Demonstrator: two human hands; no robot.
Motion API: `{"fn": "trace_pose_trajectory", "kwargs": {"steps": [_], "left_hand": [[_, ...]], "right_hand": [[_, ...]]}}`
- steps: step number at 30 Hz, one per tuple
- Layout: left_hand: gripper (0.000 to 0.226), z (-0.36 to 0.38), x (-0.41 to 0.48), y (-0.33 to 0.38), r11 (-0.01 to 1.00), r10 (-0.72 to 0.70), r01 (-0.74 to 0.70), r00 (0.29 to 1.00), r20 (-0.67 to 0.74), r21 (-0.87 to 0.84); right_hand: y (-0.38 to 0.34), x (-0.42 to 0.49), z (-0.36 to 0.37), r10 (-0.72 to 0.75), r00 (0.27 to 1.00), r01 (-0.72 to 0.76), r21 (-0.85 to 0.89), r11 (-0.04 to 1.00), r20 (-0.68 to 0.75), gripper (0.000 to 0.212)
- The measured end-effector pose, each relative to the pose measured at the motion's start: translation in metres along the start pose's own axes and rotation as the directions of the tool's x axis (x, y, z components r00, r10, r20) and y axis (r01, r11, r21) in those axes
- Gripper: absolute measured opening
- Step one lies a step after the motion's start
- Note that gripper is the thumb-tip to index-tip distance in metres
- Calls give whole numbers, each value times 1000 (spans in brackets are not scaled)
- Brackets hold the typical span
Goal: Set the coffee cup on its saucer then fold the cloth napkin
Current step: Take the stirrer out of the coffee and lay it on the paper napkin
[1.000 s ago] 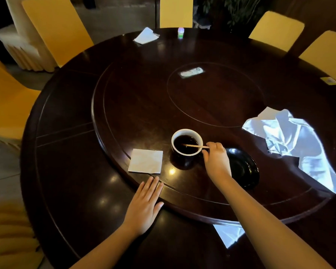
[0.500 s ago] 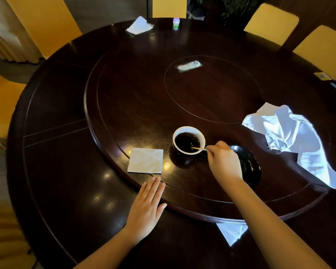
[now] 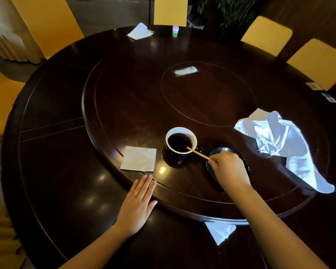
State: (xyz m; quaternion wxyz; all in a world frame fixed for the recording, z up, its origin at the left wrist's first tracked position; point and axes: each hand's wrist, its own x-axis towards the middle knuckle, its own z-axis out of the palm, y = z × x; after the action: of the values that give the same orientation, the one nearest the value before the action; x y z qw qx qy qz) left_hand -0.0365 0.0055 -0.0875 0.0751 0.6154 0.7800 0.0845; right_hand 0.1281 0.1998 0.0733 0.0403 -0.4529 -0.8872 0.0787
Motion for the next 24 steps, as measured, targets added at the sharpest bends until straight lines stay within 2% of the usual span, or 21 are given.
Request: {"fn": "trace_pose_trajectory", "kwargs": {"steps": [2,6,10,13,16,18,21,24], "left_hand": [[59,-1,0,1,1000,-3,3,1000,1,1],[59,-2,-1,2,1000,-8,8,1000,7,16],[60,-6,-1,3,1000,-7,7,1000,13,20],[60,-10,-3,6,1000,-20,20,1000,9,3],[61,-11,-8,4,996,-76,76,997,11,-38],[60,-10,-13,0,994,-96,97,995,19,-48],[59,-10,-20,-7,996,-73,75,997,26,-51],[61,-12,-21,-12,995,-88,88,996,14,-54]], "right_hand": [[1,-4,-2,-12,1000,11,-16,1000,-13,27],[-3,-12,1,-33,989,44,72,996,-146,22],[-4,-17,12,43,996,-33,127,991,-81,23],[-5,-24,17,147,989,-146,198,969,7,21],[-13,-34,17,268,959,-282,401,871,93,17],[-27,-46,20,327,944,-298,536,790,43,14],[-57,-61,36,311,949,-262,669,695,49,13],[-86,-60,62,226,966,-251,660,708,126,15]]}}
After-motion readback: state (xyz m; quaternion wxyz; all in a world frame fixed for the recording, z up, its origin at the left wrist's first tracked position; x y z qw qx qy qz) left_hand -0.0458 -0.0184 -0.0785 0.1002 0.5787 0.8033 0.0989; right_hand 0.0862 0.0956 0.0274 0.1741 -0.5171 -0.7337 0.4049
